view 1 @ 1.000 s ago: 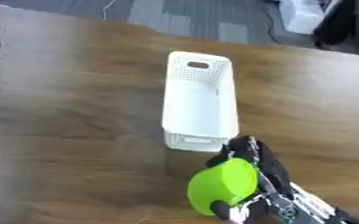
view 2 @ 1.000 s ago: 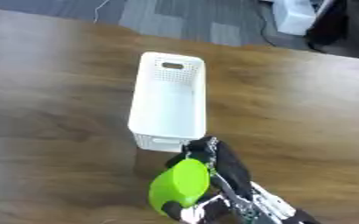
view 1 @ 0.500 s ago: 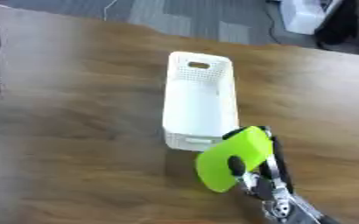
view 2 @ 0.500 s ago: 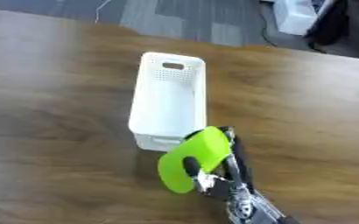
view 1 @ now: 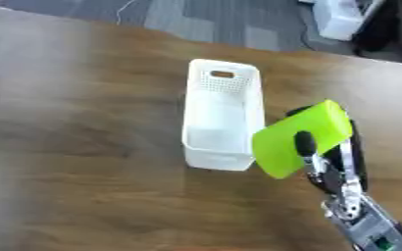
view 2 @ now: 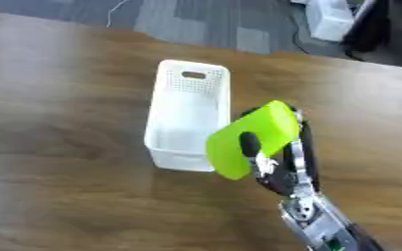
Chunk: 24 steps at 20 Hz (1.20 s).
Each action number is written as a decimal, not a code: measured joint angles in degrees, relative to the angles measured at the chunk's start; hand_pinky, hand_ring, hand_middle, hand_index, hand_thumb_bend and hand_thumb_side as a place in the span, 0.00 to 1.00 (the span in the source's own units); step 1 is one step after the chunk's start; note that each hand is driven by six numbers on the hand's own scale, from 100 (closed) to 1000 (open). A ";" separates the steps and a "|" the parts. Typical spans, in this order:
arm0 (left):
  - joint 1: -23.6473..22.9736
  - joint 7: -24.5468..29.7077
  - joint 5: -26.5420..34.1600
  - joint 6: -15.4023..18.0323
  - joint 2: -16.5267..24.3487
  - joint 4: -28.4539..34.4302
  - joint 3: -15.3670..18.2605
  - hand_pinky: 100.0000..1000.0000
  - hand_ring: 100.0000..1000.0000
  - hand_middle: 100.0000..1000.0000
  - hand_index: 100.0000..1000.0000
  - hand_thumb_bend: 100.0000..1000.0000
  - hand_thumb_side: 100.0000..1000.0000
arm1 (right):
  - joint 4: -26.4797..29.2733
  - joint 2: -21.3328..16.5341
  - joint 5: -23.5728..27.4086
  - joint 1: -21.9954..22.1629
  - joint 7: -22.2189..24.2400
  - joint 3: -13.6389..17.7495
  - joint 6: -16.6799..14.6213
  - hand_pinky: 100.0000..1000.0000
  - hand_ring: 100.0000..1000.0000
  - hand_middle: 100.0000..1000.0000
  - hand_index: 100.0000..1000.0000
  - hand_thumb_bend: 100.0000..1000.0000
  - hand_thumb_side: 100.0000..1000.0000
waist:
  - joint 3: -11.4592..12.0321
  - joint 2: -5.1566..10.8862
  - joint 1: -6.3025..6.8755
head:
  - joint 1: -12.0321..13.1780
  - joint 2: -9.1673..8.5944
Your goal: Pick up objects on the table and place them in the box.
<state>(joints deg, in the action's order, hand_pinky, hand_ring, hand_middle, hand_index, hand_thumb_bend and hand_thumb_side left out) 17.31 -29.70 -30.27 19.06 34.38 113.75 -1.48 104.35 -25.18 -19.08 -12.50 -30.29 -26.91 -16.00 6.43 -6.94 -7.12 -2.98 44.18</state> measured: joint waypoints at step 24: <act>0.65 -1.06 0.18 0.11 0.02 0.00 0.70 0.42 0.47 0.66 0.67 0.54 1.00 | -2.68 -11.76 -12.94 -12.43 9.54 4.56 7.53 0.00 0.00 0.00 0.00 0.29 0.76 | 1.43 0.36 -0.10 | -0.06 0.01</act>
<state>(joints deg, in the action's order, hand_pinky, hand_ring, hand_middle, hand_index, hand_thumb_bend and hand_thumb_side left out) 17.96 -30.76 -30.09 19.17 34.40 113.75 -0.78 101.66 -36.94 -32.02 -24.93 -20.75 -22.36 -8.46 7.86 -6.58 -7.21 -3.04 44.19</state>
